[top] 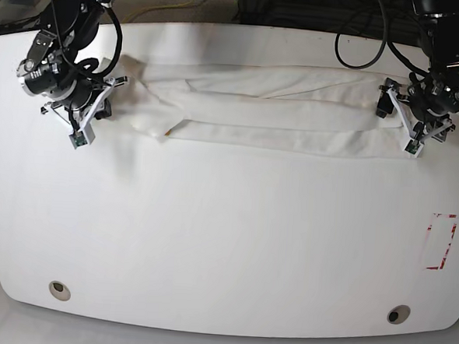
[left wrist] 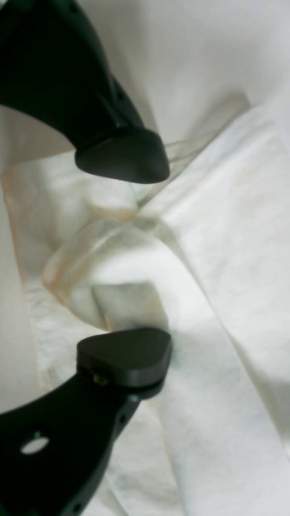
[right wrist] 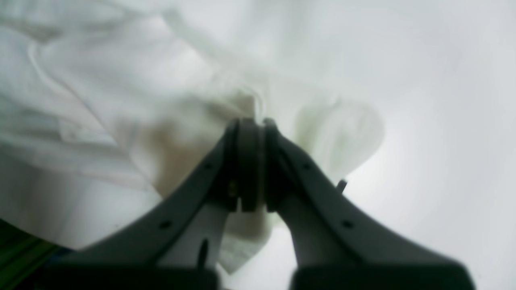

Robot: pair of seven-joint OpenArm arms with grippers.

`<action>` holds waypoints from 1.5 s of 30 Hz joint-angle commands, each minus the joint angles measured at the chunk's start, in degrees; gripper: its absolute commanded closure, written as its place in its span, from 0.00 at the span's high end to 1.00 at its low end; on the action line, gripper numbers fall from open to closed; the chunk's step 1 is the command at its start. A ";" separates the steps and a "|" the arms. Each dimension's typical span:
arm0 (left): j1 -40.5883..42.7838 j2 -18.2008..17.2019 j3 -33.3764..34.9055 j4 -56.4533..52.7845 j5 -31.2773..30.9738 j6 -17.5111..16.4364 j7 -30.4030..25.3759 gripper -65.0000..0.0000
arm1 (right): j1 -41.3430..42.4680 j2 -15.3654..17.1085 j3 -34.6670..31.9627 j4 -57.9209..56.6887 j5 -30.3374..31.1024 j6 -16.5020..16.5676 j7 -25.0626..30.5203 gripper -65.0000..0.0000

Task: Fold the T-shirt properly
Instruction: 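Lift the hem and fold it over onto the shoulders with both grippers, then press and adjust the folded strip's ends with both grippers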

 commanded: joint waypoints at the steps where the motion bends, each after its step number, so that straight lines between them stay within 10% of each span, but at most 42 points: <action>1: -0.11 -0.70 -0.12 0.32 0.87 0.05 0.39 0.81 | 0.08 1.03 0.29 -2.74 -0.03 0.06 2.57 0.00; 6: -0.11 -0.70 -0.12 0.32 0.78 0.05 0.39 0.81 | 0.35 2.61 0.29 -9.51 0.05 0.06 7.58 0.09; 11: -0.20 -0.70 -0.47 0.84 0.43 -0.04 0.39 0.81 | 0.17 3.32 2.66 -7.14 0.41 0.06 7.67 0.60; 14: -1.35 -0.62 -0.56 2.60 0.43 -0.13 0.39 0.81 | -0.09 1.65 5.56 -0.72 0.49 0.06 5.29 0.75; 24: -3.72 2.64 -6.71 6.21 0.34 -7.38 2.85 0.82 | -2.99 -2.66 4.42 -0.63 14.12 0.06 -0.60 0.69; 45: -7.24 1.14 -19.90 -8.12 -17.59 -7.38 13.23 1.00 | -1.50 -0.20 -7.01 -19.53 10.16 0.06 11.98 0.68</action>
